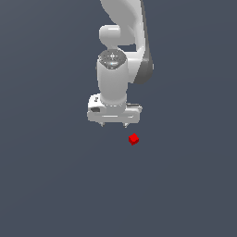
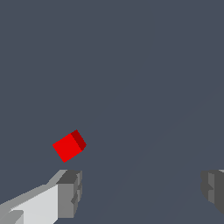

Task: Pick up the red cube and move it to a goal position.

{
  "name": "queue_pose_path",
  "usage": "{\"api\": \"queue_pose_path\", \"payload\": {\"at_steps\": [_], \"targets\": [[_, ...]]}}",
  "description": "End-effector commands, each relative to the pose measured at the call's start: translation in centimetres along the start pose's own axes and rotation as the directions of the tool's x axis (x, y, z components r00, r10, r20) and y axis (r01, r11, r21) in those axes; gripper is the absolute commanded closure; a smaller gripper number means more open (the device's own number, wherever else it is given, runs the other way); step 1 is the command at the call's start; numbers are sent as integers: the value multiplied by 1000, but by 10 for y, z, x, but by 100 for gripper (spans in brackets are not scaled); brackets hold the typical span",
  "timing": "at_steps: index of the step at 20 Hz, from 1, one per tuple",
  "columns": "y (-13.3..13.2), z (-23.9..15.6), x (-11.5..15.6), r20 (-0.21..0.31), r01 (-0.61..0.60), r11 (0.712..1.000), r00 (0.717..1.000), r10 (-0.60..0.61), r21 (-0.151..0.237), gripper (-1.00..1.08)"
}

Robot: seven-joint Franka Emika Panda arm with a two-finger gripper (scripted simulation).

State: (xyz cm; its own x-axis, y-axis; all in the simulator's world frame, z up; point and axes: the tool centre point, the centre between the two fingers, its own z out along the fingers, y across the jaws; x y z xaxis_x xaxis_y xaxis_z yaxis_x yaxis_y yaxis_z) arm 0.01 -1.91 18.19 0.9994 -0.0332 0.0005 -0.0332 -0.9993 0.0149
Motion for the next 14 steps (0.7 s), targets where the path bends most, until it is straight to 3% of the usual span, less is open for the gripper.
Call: {"api": "queue_pose_path", "payload": {"at_steps": [1,8,14], "targets": [[0,0,0,0,0,1000,1000,0,0,-92],[-9,14,1,0,51,999,999,-51,2,-92],[-34,51,0,-2,181,984,984,-181,7,-92]]}}
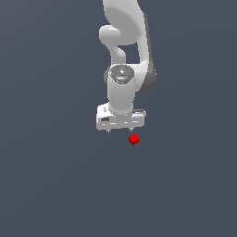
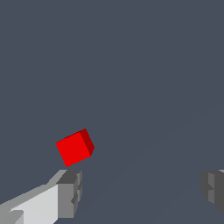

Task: Pick up the red cube and move it to a goal position.

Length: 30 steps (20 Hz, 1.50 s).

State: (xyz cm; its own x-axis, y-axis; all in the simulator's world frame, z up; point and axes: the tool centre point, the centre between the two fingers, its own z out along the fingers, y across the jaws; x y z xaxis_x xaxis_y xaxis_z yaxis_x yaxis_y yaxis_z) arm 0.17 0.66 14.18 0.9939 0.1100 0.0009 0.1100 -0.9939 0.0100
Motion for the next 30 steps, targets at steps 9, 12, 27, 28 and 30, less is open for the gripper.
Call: {"api": "queue_pose_path", "payload": {"at_steps": [9,12,27,28,30], "targets": [[-59,88,-4,-3,311,951,951,-311,10,-92],[-70,105,-7,-4,368,930,930,-368,11,-92],[-79,121,-10,-3,419,908,908,-419,10,108],[-79,121,-10,-3,419,908,908,-419,10,108],[-78,121,-10,-3,418,908,908,-418,10,108]]}}
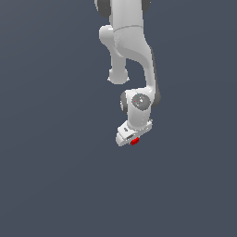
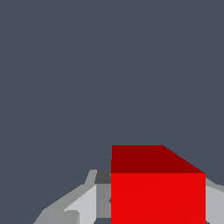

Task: Pick up the red cube and move it to a goal position.

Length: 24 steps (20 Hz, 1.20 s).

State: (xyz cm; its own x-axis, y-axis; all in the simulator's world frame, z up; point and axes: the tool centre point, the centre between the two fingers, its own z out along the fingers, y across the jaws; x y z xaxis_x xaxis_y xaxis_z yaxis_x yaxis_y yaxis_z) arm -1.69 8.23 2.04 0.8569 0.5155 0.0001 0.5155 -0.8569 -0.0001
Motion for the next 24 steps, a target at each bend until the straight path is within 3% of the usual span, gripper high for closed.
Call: {"api": "queue_pose_path", "payload": {"at_steps": [1,11,24], "targets": [[0,0,0,0,0,1000,1000,0,0,108],[8,-40,1,0,0,1000,1000,0,0,108],[34,-173,6,0,2,1000,1000,-2,1,108]]}}
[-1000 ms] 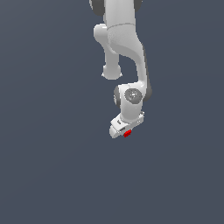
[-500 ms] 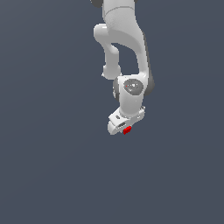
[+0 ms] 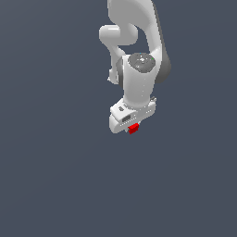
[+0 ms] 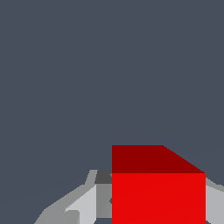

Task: Pick up the red cube and move it to a goal position.

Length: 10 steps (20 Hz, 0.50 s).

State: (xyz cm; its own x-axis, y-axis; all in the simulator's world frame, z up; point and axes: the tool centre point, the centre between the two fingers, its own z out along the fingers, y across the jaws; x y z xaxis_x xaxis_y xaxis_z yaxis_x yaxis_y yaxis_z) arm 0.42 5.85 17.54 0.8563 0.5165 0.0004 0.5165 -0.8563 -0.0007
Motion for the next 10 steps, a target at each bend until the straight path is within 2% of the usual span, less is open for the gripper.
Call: {"api": "queue_pose_path", "payload": {"at_steps": [1,10], "targets": [[5,-28,1,0,0,1000,1000,0,0,108],[21,-97,6,0,0,1000,1000,0,0,108]]}}
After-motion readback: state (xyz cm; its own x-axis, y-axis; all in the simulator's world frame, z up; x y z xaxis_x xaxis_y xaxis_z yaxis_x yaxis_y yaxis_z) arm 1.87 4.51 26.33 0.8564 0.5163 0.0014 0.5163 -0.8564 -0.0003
